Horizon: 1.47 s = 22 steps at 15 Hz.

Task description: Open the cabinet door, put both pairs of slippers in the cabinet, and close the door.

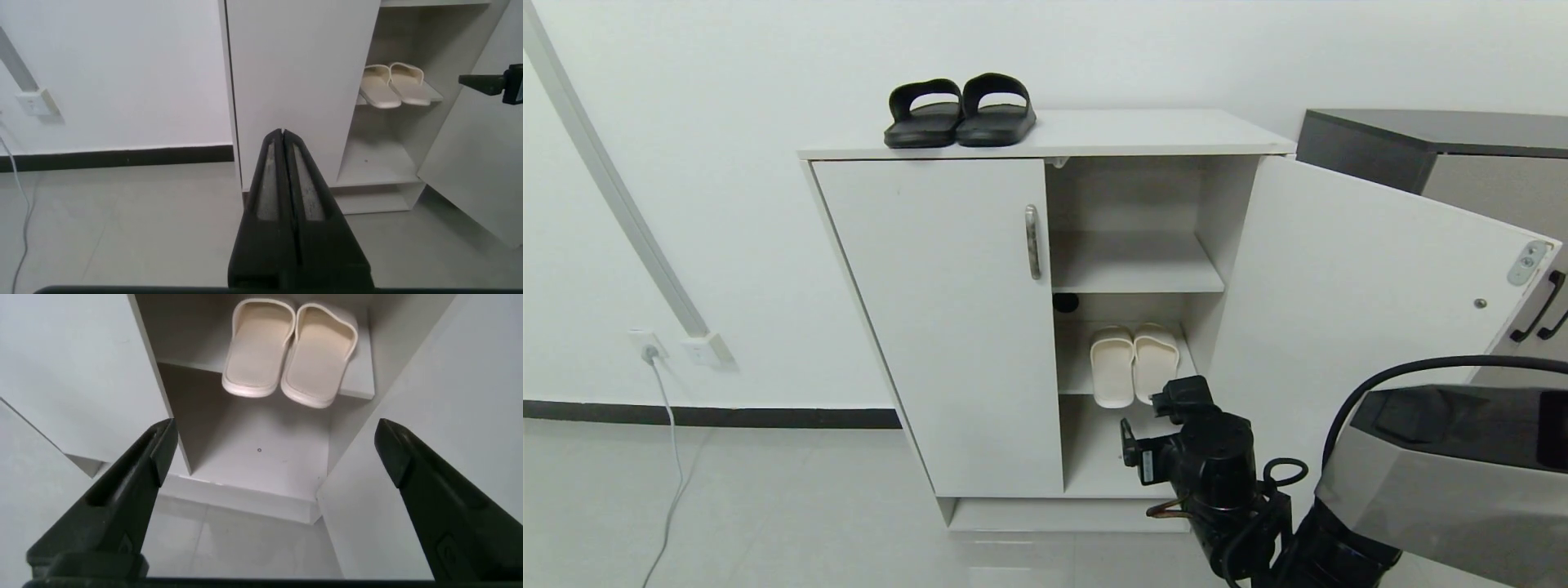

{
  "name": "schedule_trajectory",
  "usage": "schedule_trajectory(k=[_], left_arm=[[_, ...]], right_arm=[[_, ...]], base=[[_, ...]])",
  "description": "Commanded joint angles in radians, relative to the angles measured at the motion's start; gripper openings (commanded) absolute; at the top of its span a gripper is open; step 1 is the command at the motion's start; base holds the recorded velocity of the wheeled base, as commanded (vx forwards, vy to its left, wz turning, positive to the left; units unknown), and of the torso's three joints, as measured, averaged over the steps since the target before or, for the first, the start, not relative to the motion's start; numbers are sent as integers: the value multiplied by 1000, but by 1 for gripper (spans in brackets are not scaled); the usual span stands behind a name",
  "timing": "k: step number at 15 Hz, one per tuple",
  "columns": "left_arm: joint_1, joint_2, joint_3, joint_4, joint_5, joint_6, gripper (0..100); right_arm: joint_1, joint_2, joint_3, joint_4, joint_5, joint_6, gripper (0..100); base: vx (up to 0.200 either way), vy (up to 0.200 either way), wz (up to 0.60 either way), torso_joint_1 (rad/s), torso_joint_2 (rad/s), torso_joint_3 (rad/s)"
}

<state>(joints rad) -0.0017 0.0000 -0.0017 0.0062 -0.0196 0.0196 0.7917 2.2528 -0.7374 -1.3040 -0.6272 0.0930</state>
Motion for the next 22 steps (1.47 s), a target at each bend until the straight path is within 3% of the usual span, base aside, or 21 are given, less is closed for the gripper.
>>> schedule_trajectory(k=[1, 5, 22], left_arm=[[0, 2, 0, 0, 0, 0, 0], [0, 2, 0, 0, 0, -1, 0], [0, 2, 0, 0, 0, -1, 0]], right_arm=[[0, 14, 0, -4, -2, -1, 100], [-2, 14, 0, -9, -2, -1, 100], [-2, 13, -5, -43, 0, -4, 100]], base=[[0, 0, 0, 0, 0, 0], [0, 0, 0, 0, 0, 0], [0, 200, 0, 2, 2, 3]])
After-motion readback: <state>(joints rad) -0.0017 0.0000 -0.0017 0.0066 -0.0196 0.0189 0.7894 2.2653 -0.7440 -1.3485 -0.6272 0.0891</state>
